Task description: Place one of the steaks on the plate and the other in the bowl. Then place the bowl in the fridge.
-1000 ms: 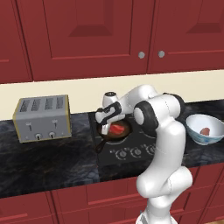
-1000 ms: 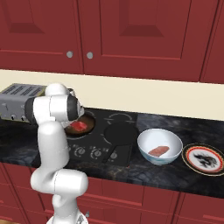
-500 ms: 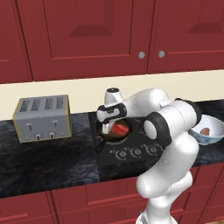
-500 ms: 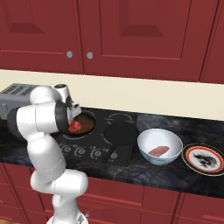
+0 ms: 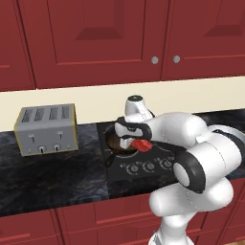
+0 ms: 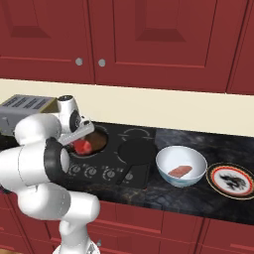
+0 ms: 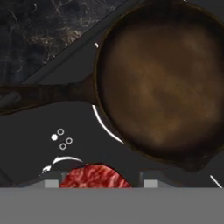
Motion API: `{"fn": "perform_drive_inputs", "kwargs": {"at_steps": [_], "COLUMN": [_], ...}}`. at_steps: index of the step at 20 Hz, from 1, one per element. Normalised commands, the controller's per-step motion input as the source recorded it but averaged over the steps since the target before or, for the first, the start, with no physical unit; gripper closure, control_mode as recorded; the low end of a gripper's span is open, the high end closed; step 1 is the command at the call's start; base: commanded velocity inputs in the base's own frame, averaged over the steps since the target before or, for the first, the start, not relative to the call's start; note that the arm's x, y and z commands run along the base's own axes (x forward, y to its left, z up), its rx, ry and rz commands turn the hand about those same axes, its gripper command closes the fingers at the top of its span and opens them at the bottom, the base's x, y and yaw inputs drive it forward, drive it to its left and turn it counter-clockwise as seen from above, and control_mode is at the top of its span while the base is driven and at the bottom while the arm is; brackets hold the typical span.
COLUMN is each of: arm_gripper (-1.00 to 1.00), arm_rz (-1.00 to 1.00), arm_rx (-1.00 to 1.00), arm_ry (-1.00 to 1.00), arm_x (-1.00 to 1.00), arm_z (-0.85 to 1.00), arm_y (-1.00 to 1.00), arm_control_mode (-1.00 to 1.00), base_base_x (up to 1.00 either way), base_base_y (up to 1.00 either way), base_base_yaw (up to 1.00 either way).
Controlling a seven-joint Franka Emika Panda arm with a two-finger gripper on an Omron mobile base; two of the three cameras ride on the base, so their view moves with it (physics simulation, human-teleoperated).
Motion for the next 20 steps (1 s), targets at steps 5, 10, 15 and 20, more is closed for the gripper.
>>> {"fn": "perform_drive_inputs", "kwargs": {"at_steps": [5,10,15,20], "arm_gripper": [1.0,1.0,1.0,1.0], "arm_rz": [-0.15,-0.13,-0.15,-0.14], "arm_rx": [0.04,0.05,0.04,0.03], "arm_ry": [0.0,-0.01,-0.02,0.0], "arm_x": [-0.46,-0.45,-0.52,-0.51], "arm_z": [0.12,0.23,0.31,0.51], "arm_y": [-0.83,-0.98,-0.66,-0.27], "arm_control_mode": [-1.0,-1.0,-1.0,-1.0], "base_base_x": [0.0,0.0,0.0,0.0], "base_base_y": [0.0,0.0,0.0,0.0], "base_base_yaw": [0.0,0.0,0.0,0.0]}}
